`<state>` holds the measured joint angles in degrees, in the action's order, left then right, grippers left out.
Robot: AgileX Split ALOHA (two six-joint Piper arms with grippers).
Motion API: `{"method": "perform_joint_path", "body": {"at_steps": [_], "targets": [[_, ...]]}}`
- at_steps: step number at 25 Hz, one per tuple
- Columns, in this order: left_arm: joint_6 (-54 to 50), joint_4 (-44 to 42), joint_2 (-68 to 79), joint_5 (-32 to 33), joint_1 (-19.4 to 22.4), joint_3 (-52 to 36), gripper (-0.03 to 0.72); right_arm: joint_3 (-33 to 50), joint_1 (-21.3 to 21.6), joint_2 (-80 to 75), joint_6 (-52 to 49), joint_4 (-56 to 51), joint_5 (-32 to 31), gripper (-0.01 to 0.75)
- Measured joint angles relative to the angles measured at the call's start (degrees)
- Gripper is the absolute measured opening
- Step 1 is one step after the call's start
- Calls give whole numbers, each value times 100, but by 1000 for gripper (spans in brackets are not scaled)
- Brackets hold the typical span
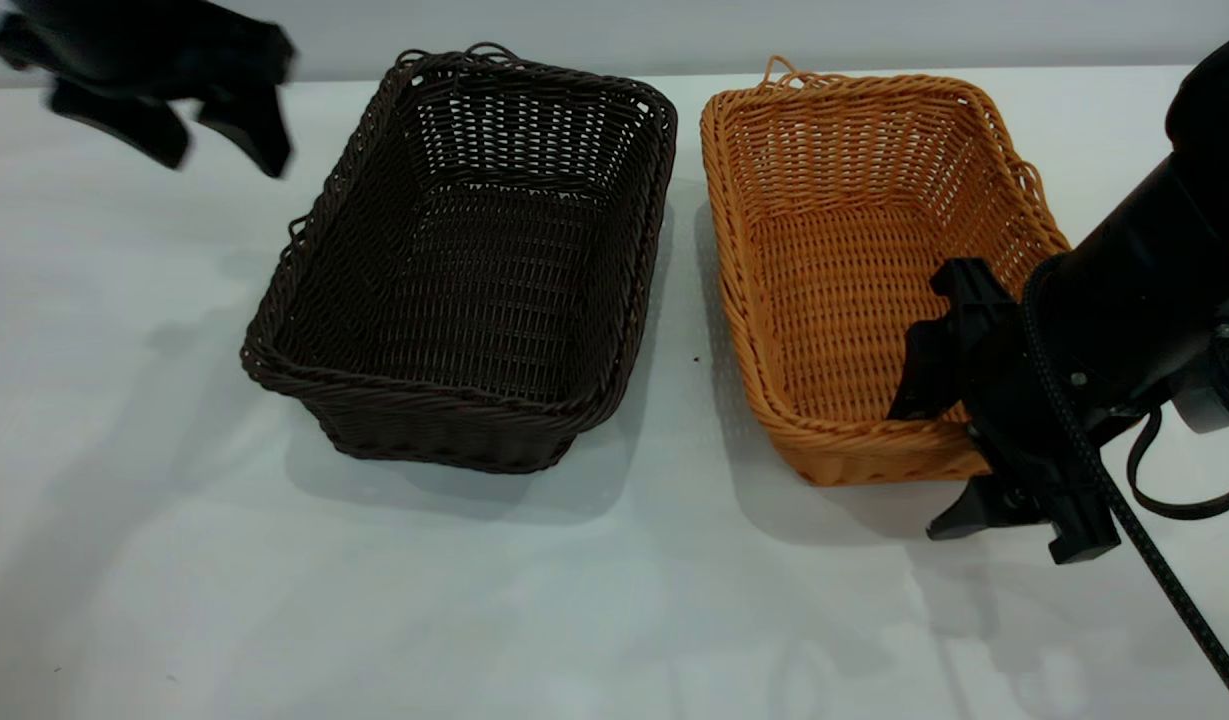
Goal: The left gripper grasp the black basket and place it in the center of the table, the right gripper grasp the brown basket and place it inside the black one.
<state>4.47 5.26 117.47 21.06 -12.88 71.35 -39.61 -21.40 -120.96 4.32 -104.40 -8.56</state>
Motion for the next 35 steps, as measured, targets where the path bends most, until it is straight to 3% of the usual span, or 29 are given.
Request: {"method": "perform_joint_path", "body": {"at_steps": [6, 9, 11, 17, 21, 24, 28, 31, 35], "targets": [[4, 0, 992, -122, -306, 483, 527, 0, 0, 0, 49, 0, 0, 490], [17, 0, 1338, -217, -332, 517, 494, 0, 0, 0, 69, 0, 0, 451], [24, 0, 1469, -216, -332, 517, 429, 0, 0, 0, 101, 0, 0, 386], [-31, 27, 1501, -216, -332, 528, 104, 0, 51, 5, 128, -95, -38, 90], [-116, -263, 1496, -164, -318, 538, 78, 0, 269, 67, 102, -93, -276, 66], [0, -1011, 1402, 15, -318, 545, 76, 0, 594, 315, 555, -87, -521, 65], [199, -1755, 1241, 125, -329, 559, 76, 11, 1285, 771, 2031, 95, -1037, 64], [536, -1837, 1232, -2, -336, 566, 76, 11, 1927, 1062, 2774, 484, -1855, 64], [1525, -1856, 1232, -416, -491, 566, 76, -35, 2700, 1197, 2924, 1339, -2935, 64]]}}
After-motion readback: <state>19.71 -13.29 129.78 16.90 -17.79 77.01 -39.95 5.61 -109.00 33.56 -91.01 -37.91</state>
